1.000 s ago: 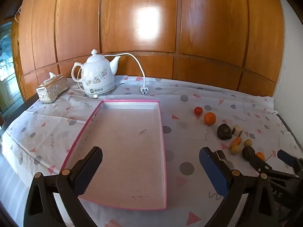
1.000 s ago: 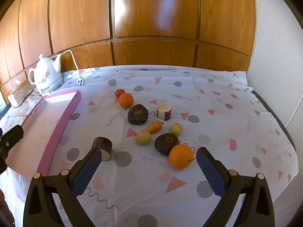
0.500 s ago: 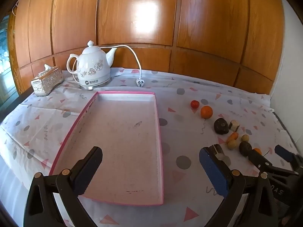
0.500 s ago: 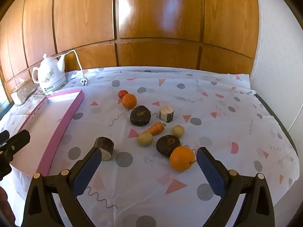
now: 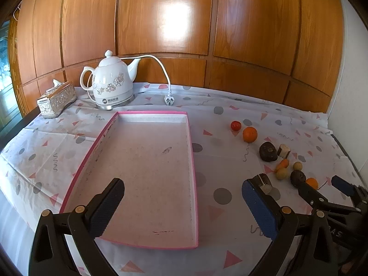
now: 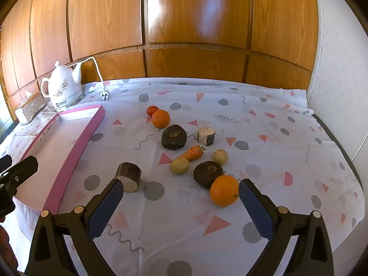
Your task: Organize fruits
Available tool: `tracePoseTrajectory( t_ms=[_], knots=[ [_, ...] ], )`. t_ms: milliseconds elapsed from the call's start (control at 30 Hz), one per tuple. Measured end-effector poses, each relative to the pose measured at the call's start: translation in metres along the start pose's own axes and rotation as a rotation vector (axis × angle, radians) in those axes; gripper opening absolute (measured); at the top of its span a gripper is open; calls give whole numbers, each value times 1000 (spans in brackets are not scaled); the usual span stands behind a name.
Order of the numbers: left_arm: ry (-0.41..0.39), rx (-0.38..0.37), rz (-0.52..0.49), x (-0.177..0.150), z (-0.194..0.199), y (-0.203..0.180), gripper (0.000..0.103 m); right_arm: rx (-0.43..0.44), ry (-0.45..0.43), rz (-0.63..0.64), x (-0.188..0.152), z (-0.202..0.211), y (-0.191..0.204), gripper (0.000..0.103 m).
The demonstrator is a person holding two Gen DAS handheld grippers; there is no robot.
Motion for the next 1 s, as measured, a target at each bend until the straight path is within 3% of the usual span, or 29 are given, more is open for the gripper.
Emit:
tracePoseTrajectory(
  t_ms=[1000],
  knots=[
    [-6, -10, -35, 4, 1, -7, 103, 3, -6, -12, 1, 1, -3, 101]
  ],
)
Point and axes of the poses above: each gripper's, at about its wrist camera, not at the fingertips, and z roughly against the way its jaws point, y to its left, x to its top, the point moved 3 cm from there along -z, roughly the way its jaws point, and after that the axes turned 3 degrees about x, right-handed, at the moved point
